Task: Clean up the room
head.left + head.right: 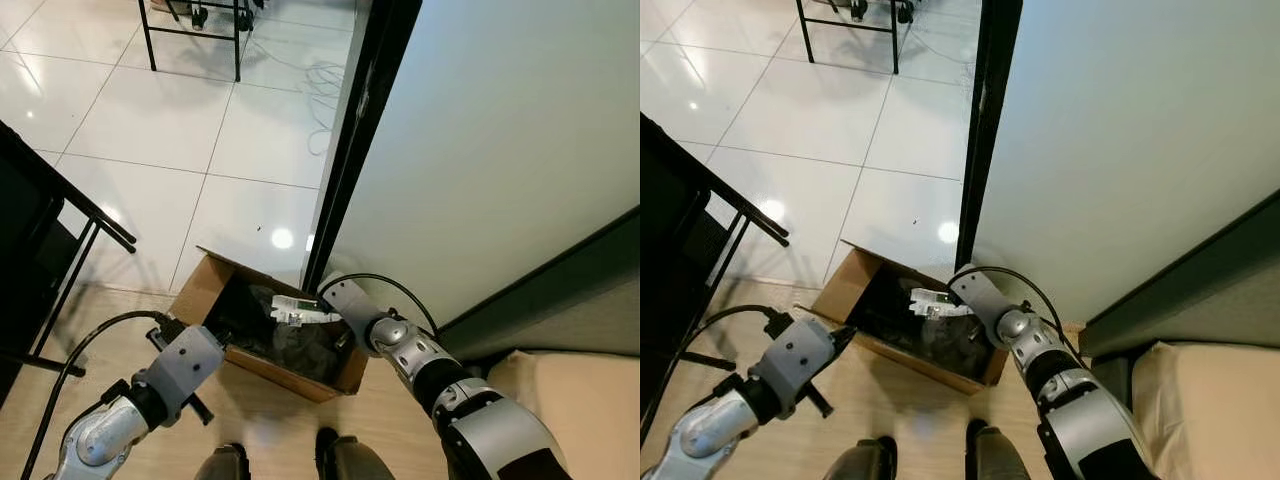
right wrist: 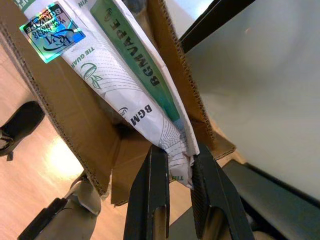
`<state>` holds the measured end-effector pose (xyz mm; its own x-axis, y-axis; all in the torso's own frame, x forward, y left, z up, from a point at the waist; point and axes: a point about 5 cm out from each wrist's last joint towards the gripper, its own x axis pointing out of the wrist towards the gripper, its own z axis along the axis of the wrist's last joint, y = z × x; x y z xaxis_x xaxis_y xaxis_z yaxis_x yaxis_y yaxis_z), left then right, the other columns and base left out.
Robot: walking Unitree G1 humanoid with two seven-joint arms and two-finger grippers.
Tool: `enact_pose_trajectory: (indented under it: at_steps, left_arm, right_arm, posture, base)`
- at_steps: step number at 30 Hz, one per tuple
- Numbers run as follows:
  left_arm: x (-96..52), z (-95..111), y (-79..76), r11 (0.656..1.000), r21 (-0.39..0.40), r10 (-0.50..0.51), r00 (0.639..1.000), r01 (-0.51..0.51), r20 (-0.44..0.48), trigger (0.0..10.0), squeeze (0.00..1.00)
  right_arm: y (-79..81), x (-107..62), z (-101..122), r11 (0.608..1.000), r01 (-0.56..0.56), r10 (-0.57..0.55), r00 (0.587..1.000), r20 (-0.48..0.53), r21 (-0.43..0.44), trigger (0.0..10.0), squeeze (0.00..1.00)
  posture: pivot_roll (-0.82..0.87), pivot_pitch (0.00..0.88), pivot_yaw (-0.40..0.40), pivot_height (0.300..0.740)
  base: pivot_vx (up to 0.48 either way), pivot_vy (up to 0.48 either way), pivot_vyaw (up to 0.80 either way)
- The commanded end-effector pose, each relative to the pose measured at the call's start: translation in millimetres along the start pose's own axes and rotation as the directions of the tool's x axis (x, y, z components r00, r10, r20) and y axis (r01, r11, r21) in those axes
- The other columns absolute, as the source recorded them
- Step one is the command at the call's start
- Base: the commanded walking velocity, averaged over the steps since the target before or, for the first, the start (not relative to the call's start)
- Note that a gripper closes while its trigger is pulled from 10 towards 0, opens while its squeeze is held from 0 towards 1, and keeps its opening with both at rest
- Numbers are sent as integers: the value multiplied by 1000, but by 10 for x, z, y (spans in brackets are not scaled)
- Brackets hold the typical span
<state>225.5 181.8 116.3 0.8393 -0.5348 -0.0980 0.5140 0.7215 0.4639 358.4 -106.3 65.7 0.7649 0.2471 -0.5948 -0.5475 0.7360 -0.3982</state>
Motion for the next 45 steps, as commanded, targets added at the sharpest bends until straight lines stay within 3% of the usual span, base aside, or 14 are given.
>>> enact_pose_trajectory:
  at_steps: [1,2,3,4,7,8,18,24,29,37,39,43,44,45]
  left_arm:
    - [-44,-40,-106,997,-36,-63,998,62,-29,10000,0]
    - [-50,-40,-131,996,-39,-79,996,77,-31,10000,0]
    - [-49,-41,-145,996,-38,-87,996,86,-32,10000,0]
    - [-42,-49,-143,995,-30,-93,995,92,-34,10000,0]
    - [-25,-61,-127,996,-27,-89,995,88,-36,10000,0]
    - [-15,-73,-115,996,-27,-83,996,82,-38,10000,0]
    - [144,-199,118,999,-16,34,993,-36,-115,10000,0]
    - [227,-209,67,1000,-19,10,993,-12,-114,10000,0]
    - [216,-209,27,1000,-15,-12,993,10,-113,10000,0]
    - [160,-206,-78,996,-21,-92,990,90,-108,10000,0]
    - [157,-201,-96,995,-22,-104,989,102,-105,10000,0]
    - [156,-196,-101,994,-21,-105,989,104,-104,10000,0]
    - [154,-195,-102,994,-20,-105,989,103,-103,10000,0]
    - [153,-195,-103,994,-17,-105,989,104,-104,10000,0]
  right_arm:
    - [69,6,-123,999,-15,16,999,-31,37,10000,239]
    - [69,6,-135,999,-12,13,999,-35,36,10000,1000]
    - [68,6,-141,999,-8,9,999,-37,35,10000,1000]
    - [64,6,-138,1000,-2,3,999,-38,29,10000,118]
    - [56,7,-124,1000,6,-5,999,-35,24,10000,118]
    - [53,7,-114,1000,6,-5,999,-32,26,10000,0]
    - [-18,0,115,990,-40,36,999,32,135,10000,0]
    - [128,22,49,996,-82,82,997,-7,18,10000,0]
    - [101,24,17,999,-13,14,1000,-19,43,10000,0]
    - [113,26,-16,1000,-6,7,999,-33,30,10000,0]
    - [89,23,-24,999,12,-10,999,-35,40,10000,1000]
    - [74,21,-25,999,24,-23,999,-36,38,10000,1000]
    - [67,20,-21,999,33,-32,999,-35,24,10000,706]
    - [56,19,-16,999,44,-43,999,-32,19,10000,0]
  posture:
    - [81,423,-87,740]
    - [76,420,-80,740]
    - [75,417,-79,740]
    - [71,413,-78,740]
    - [67,411,-75,740]
    - [64,406,-74,740]
    - [25,284,-54,740]
    - [33,267,-49,740]
    - [47,299,-51,740]
    - [55,338,-48,740]
    - [56,346,-49,740]
    - [55,350,-51,740]
    - [54,350,-51,740]
    - [54,350,-51,740]
  base:
    - [0,0,0]
    - [0,0,0]
    - [0,0,0]
    - [0,0,0]
    - [0,0,0]
    - [0,0,0]
    - [0,0,0]
    - [0,0,0]
    - [0,0,0]
    - [0,0,0]
    - [0,0,0]
    - [0,0,0]
    - [0,0,0]
    - [0,0,0]
